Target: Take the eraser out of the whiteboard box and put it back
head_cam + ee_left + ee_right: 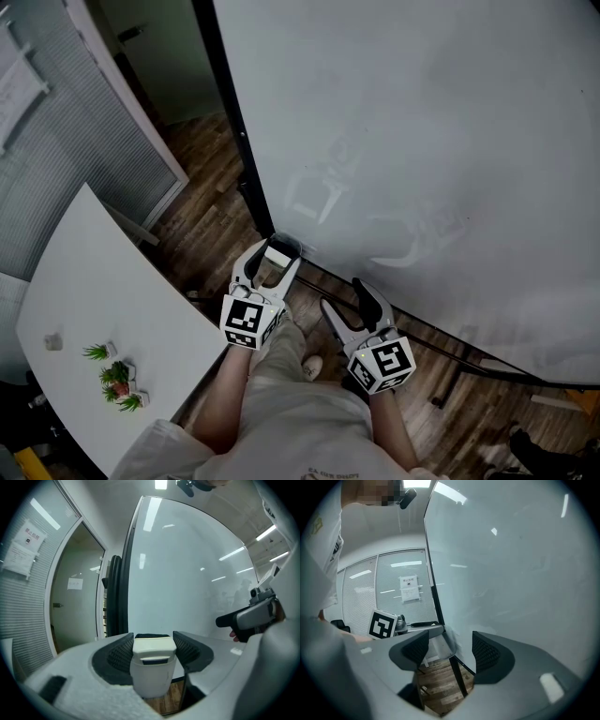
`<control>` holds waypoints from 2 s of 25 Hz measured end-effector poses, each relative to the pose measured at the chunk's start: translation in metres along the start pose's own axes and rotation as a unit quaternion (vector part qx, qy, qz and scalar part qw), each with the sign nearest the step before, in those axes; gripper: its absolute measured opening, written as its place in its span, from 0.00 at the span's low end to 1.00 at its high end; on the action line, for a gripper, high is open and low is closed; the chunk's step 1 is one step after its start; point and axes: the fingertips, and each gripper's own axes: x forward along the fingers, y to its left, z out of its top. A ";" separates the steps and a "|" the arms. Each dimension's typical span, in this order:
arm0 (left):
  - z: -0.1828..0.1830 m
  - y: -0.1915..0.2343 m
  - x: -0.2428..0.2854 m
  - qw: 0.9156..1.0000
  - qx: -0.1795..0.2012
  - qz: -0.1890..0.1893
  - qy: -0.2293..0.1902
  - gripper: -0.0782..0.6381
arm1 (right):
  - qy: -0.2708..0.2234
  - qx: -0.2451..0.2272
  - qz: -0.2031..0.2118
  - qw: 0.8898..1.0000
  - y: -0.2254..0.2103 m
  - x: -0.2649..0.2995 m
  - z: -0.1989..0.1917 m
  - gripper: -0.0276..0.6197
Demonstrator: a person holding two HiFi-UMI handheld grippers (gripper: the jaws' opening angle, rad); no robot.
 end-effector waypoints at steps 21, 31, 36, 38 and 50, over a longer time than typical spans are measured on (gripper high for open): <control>0.014 0.002 -0.014 1.000 -0.003 0.012 -0.022 0.47 | -0.011 -0.008 -0.001 1.000 0.007 -0.012 0.001 0.49; 0.031 -0.002 -0.022 0.999 0.003 0.017 -0.035 0.47 | -0.016 -0.013 0.000 1.000 0.010 -0.020 0.008 0.49; 0.042 -0.004 -0.029 0.999 0.007 0.019 -0.047 0.47 | -0.021 -0.014 0.002 1.000 0.014 -0.024 0.012 0.49; 0.047 -0.004 -0.032 0.998 0.009 0.020 -0.050 0.47 | -0.023 -0.014 0.004 1.000 0.016 -0.025 0.012 0.49; 0.066 -0.007 -0.054 0.997 0.015 0.027 -0.075 0.47 | -0.032 -0.019 0.006 0.999 0.025 -0.034 0.016 0.48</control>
